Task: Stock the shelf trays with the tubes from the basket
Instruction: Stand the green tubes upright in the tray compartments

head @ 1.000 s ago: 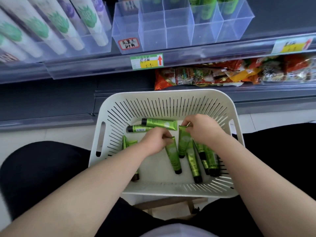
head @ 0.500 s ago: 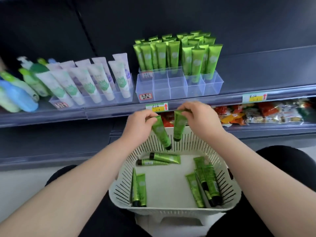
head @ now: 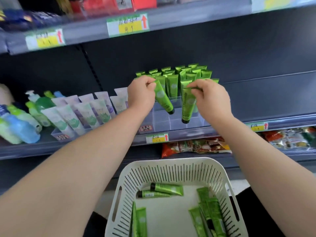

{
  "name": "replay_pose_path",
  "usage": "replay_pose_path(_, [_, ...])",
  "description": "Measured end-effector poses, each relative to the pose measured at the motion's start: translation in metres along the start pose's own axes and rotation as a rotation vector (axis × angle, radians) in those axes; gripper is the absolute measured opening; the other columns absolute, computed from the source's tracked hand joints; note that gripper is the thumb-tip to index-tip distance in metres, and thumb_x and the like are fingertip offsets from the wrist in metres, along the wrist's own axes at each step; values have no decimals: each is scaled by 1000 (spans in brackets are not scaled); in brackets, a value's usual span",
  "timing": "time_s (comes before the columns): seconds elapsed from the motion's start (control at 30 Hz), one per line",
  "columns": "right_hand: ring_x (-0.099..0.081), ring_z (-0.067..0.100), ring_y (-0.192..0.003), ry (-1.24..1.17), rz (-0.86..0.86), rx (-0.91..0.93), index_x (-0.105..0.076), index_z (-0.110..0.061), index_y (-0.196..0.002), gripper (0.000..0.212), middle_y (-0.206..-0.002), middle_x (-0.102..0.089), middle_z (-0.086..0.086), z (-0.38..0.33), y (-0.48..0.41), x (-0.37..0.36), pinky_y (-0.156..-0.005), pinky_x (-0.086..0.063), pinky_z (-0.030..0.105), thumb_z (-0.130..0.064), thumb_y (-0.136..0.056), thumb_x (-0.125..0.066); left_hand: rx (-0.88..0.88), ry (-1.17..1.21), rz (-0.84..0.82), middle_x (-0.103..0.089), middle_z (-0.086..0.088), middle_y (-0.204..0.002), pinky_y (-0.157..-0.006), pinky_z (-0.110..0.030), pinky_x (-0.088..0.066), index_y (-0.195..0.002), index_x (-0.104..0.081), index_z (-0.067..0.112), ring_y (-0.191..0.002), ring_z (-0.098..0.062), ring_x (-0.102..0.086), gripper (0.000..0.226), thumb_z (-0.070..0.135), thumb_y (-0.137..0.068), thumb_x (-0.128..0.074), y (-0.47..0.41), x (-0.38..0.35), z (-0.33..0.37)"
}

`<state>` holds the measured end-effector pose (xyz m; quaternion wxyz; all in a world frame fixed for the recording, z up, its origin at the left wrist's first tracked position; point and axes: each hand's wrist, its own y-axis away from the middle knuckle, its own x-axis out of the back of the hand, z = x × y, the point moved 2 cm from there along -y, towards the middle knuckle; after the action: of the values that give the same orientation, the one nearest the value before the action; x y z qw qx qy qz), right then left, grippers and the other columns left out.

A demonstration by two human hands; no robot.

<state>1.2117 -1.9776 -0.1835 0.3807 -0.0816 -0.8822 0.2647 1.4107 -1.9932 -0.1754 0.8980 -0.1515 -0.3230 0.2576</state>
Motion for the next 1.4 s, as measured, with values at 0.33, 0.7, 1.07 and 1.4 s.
replay_pose_path(0.33, [-51, 10, -86, -47, 1, 50, -68, -28, -106, 24, -93, -54, -15, 27, -46, -20, -71, -45, 30, -17, -95, -50, -50, -213, -116, -67, 1, -93, -66, -26, -44, -101, -71, 18, -79, -16, -57, 19, 15, -96, -53, -65, -76, -8])
replay_pose_path(0.7, [-57, 16, -90, 7, 1, 67, -68, -27, -107, 25, -98, -62, -8, 32, -63, -30, -70, -46, 31, -15, -94, -51, -84, -296, -246, -66, 0, -119, -83, -27, -46, -116, -67, 19, -105, -17, -59, 24, 12, -97, -53, -74, -98, -19])
replay_pose_path(1.07, [-57, 25, -91, 103, 26, 91, -66, -27, -110, 26, -101, -62, 0, 12, -87, -67, -60, -35, 29, -16, -93, -49, -276, -336, -222, -60, 0, -123, -77, -34, -50, -119, -59, 18, -105, -21, -59, 26, 12, -95, -54, -14, -52, -46])
replay_pose_path(1.4, [-57, 32, -98, 281, -196, 35, -64, -24, -113, 37, -111, -61, 6, 22, -82, -99, -64, -39, 32, -3, -88, -47, -433, -413, -368, -63, 3, -122, -83, -38, -48, -114, -66, 15, -108, -19, -50, 29, 4, -94, -50, -4, -37, -57])
